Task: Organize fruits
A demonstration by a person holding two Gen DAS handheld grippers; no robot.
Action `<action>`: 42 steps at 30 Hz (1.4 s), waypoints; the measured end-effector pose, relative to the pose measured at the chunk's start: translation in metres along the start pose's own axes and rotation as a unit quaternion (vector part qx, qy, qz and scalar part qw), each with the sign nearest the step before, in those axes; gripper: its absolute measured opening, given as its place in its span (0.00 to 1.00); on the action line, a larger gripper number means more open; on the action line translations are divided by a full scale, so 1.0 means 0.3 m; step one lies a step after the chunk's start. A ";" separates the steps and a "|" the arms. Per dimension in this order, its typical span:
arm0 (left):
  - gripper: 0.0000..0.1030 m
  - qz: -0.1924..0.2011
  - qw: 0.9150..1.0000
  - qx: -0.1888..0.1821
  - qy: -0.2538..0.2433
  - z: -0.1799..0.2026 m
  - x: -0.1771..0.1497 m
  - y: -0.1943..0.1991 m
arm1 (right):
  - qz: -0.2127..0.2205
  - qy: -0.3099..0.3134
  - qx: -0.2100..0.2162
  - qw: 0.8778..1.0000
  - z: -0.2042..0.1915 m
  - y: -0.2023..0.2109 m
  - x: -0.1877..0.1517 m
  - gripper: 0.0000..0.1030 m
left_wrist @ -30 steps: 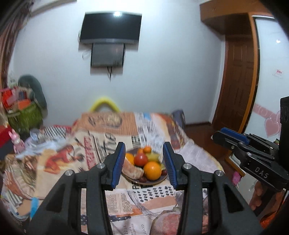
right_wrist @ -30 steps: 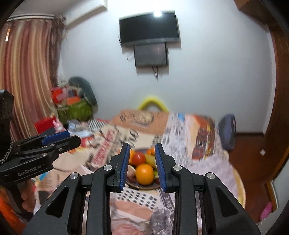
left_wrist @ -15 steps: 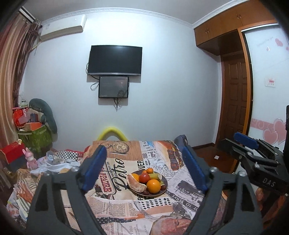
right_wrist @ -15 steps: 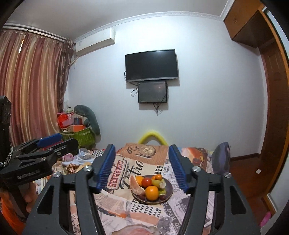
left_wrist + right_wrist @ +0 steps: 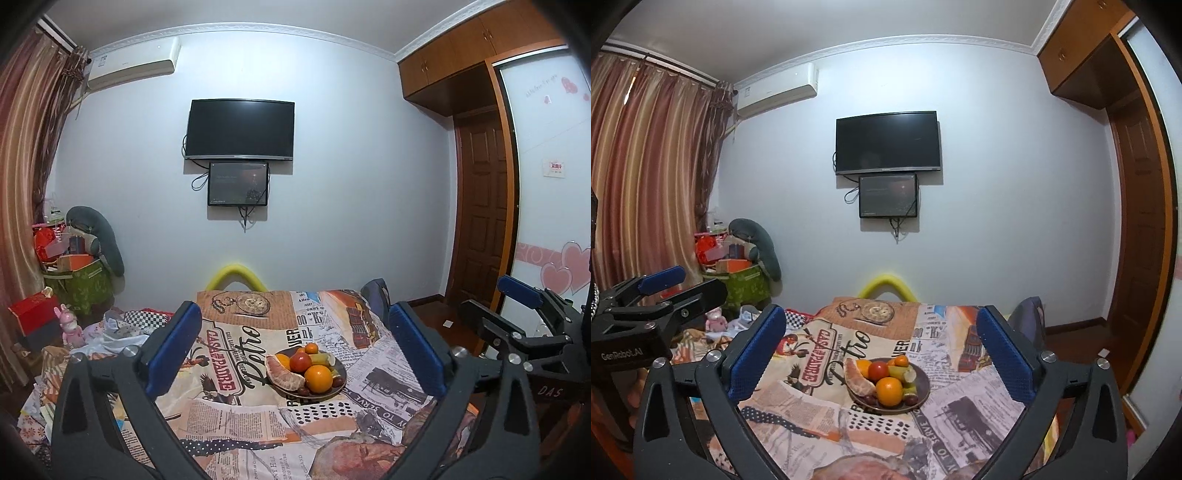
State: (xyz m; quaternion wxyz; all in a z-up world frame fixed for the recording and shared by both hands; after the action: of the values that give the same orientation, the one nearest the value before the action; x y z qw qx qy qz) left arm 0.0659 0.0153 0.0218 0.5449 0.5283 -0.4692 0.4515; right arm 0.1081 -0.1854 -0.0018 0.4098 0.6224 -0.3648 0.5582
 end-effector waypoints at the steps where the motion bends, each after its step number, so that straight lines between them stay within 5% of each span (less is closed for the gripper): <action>1: 1.00 0.000 1.000 0.000 0.000 0.000 0.000 0.000 | 0.000 0.001 -0.001 1.000 0.000 0.000 0.000 1.00; 42: 1.00 -0.008 1.000 -0.017 -0.007 0.039 -0.016 -0.022 | 0.002 -0.008 -0.010 1.000 0.033 0.038 0.001 1.00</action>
State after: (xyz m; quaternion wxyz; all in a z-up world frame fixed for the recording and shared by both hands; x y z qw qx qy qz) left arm 0.0713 0.0035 0.0161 0.5542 0.5257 -0.4762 0.4355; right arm 0.1015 -0.1989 -0.0008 0.4118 0.6221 -0.3751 0.5502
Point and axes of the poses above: each gripper's, at about its wrist camera, not at the fingertips, and y roughly against the way its jaws point, z to its right, x to its top, the point moved 3 cm from there along -y, roughly the way its jaws point, and after that the axes turned 1 degree about -y, right-handed, at the moved point
